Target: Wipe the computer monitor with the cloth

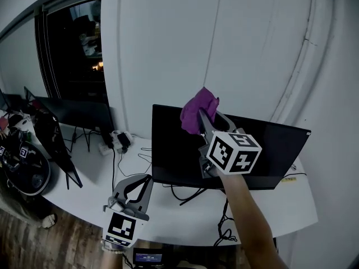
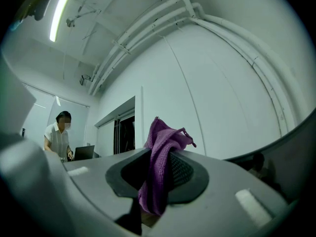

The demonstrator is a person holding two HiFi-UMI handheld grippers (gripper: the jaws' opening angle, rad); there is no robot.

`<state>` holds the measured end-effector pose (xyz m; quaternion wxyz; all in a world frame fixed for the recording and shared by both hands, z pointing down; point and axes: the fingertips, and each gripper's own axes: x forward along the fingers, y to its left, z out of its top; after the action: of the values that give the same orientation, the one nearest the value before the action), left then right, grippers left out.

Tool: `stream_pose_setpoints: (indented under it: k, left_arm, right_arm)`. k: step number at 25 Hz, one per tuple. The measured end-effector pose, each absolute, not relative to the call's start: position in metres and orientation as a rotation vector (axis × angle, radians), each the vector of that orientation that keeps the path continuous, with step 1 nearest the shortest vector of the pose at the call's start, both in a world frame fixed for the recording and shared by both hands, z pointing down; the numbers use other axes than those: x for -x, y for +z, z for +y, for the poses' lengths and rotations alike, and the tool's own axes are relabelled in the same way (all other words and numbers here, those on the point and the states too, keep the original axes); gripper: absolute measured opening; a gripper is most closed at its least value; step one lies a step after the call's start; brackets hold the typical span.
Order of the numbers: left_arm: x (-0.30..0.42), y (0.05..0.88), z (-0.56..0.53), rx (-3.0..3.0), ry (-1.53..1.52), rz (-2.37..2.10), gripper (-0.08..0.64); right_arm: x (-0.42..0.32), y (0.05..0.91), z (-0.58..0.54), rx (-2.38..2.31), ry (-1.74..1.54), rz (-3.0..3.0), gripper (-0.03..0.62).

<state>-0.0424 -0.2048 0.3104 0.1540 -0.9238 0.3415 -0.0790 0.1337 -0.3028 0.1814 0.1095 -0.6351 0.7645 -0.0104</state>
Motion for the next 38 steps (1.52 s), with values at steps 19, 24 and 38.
stream_pose_setpoints:
  k: [19,24,38]
  left_arm:
    - [-0.008,0.315,-0.203,2.690,-0.210,0.868,0.006]
    - [-0.024,0.316,-0.202,2.696,-0.210,0.839,0.006]
    - [-0.072,0.318,-0.200,2.729,-0.202,0.745,0.006]
  right_arm:
    - [-0.210,0.186,-0.279,2.001,-0.026,2.143,0.091]
    - [-0.230,0.187,-0.272,2.024,-0.026,2.125,0.091]
    - [-0.291,0.185,-0.248,2.093,-0.030,2.051,0.091]
